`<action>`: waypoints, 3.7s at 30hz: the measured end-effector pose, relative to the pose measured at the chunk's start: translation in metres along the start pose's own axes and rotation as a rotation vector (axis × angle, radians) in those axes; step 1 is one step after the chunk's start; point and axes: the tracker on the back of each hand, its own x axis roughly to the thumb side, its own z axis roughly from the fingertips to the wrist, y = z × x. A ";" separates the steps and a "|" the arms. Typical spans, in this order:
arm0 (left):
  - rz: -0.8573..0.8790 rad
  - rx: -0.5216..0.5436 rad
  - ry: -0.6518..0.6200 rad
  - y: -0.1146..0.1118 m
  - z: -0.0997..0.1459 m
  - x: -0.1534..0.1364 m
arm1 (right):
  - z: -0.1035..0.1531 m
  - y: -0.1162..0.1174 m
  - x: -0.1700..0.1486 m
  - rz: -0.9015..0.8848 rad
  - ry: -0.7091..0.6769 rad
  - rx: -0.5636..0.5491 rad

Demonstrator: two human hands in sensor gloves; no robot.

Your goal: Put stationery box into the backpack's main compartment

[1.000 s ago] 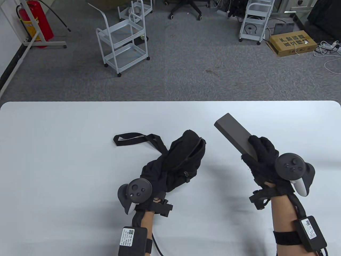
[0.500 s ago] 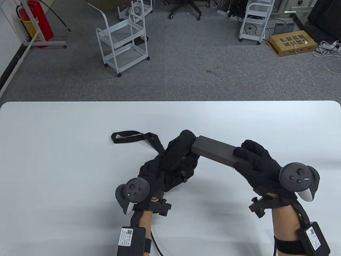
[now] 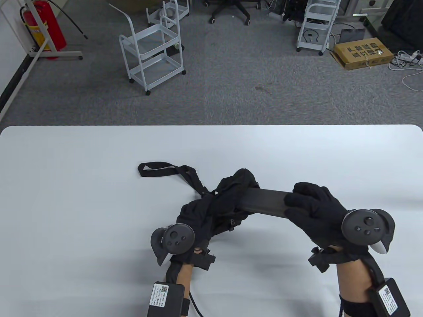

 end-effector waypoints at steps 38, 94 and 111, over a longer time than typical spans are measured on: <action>0.047 -0.104 -0.178 -0.028 0.004 0.042 | -0.008 0.064 -0.036 0.045 0.176 0.006; 0.330 -0.244 0.093 -0.017 -0.008 -0.003 | -0.006 0.064 -0.071 -0.557 0.141 0.017; -0.031 -0.088 -0.291 -0.001 -0.047 0.118 | -0.004 0.069 -0.047 -0.216 0.167 -0.072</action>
